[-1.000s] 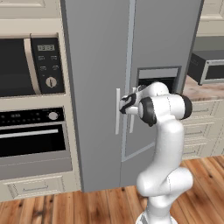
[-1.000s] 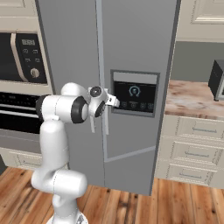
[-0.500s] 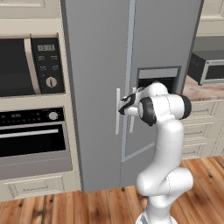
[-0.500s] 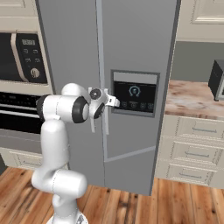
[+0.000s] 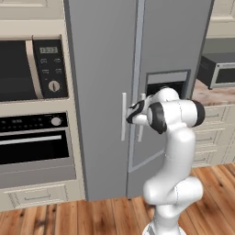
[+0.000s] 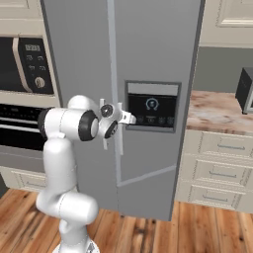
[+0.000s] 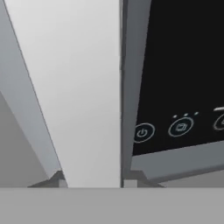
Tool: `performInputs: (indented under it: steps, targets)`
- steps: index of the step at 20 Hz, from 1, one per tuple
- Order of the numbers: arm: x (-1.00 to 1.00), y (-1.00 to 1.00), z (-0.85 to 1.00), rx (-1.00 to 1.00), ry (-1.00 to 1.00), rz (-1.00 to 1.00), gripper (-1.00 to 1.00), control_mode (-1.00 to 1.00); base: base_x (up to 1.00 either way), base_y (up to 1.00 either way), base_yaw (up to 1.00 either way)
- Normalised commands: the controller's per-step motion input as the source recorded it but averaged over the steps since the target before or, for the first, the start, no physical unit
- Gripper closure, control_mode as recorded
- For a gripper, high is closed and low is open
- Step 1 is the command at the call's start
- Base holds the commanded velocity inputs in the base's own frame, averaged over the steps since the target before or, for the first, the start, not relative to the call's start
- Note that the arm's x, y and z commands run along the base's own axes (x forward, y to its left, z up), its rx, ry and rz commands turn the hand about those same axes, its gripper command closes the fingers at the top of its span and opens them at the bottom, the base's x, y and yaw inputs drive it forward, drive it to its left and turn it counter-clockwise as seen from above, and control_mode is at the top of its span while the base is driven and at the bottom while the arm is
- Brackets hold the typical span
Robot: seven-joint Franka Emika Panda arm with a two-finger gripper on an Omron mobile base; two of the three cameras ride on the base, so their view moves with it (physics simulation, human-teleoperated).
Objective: Move the hot dog bun to the plate on the dining table and place the condiment next to that plate. Then navigate to the fridge and take the sausage and place it on the plate as well.
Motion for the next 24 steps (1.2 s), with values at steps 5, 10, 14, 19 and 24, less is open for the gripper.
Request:
performInputs:
  steps: [5, 10, 14, 19, 24]
  targets:
    - [-0.99, -0.53, 0.2, 0.0, -0.05, -0.11, 1.0, -1.0, 0.0, 0.0, 0.0]
    - [-0.82, -0.63, 0.38, 0.02, 0.08, -0.05, 1.0, -1.0, 0.0, 0.0, 0.0]
    - [-0.63, -0.6, 0.55, 0.0, 0.13, -0.01, 1.0, -1.0, 0.0, 0.0, 0.0]
    - [-0.46, -0.43, 0.49, 0.0, 0.13, 0.0, -1.0, -1.0, 0.0, 0.0, 0.0]
    - [-0.15, -0.17, 0.23, -0.02, 0.19, 0.0, -1.0, -1.0, 0.0, 0.0, 0.0]
